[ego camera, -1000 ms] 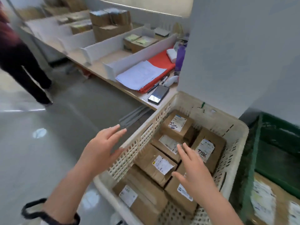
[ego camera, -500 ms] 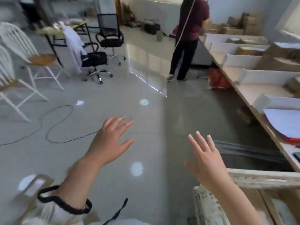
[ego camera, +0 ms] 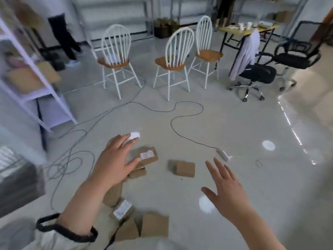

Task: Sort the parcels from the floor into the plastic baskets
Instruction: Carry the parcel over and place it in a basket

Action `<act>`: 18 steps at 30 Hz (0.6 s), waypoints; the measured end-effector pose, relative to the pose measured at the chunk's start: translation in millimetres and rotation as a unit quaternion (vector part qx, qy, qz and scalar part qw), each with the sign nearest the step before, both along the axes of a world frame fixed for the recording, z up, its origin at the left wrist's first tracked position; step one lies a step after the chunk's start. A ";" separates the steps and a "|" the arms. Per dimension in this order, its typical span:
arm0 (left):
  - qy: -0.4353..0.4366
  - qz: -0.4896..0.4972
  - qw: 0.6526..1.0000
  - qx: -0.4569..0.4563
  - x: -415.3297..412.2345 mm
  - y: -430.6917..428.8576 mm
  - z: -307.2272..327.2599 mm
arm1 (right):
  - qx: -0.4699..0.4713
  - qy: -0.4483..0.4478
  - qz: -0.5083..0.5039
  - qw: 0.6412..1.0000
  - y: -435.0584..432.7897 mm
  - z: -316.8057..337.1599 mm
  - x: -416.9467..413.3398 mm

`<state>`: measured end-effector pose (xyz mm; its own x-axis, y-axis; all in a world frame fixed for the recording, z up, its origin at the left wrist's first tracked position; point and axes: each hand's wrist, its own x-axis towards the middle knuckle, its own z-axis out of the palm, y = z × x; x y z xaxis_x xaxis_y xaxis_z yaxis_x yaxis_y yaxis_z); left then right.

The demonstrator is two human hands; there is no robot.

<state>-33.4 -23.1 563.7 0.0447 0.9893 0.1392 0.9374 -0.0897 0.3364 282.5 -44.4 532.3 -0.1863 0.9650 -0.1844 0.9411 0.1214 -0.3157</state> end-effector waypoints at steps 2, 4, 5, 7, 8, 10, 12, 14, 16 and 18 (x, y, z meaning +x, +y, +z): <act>0.003 0.054 0.998 -0.016 -17.1 -10.8 -10.9 | -0.019 -0.002 0.047 0.999 22.7 -8.8 -12.4; -0.002 0.104 0.994 -0.036 -24.3 -20.7 -22.5 | -0.035 -0.001 0.096 0.995 44.0 -20.2 -21.8; -0.008 0.129 0.991 -0.047 -24.9 -23.8 -28.8 | -0.041 -0.002 0.118 0.992 53.9 -26.6 -24.6; -0.020 0.177 0.982 -0.066 -20.8 -25.1 -41.6 | -0.060 -0.002 0.155 0.986 74.1 -40.5 -25.3; -0.027 0.201 0.976 -0.077 -16.2 -23.6 -48.1 | -0.073 -0.003 0.173 0.982 83.4 -47.1 -22.8; -0.045 0.252 0.962 -0.093 -4.1 -18.0 -63.8 | -0.100 -0.011 0.210 0.972 102.8 -63.1 -16.3; -0.075 0.284 0.950 -0.107 6.0 -8.7 -84.5 | -0.122 -0.037 0.239 0.963 122.4 -82.8 -13.9; -0.105 0.300 0.940 -0.124 13.2 -2.9 -113.5 | -0.145 -0.070 0.250 0.955 137.6 -103.9 -17.4; -0.121 0.310 0.932 -0.147 16.1 -1.8 -149.3 | -0.163 -0.078 0.254 0.950 148.6 -130.5 -27.4; -0.133 0.330 0.918 -0.173 13.0 -3.7 -191.0 | -0.183 -0.066 0.260 0.946 154.6 -164.6 -43.0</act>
<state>-20.4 -26.8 372.8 -0.5705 0.7755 -0.2705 0.6293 0.6244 0.4628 239.4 110.2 367.7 -0.5700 0.6169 -0.5428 0.8185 0.4838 -0.3097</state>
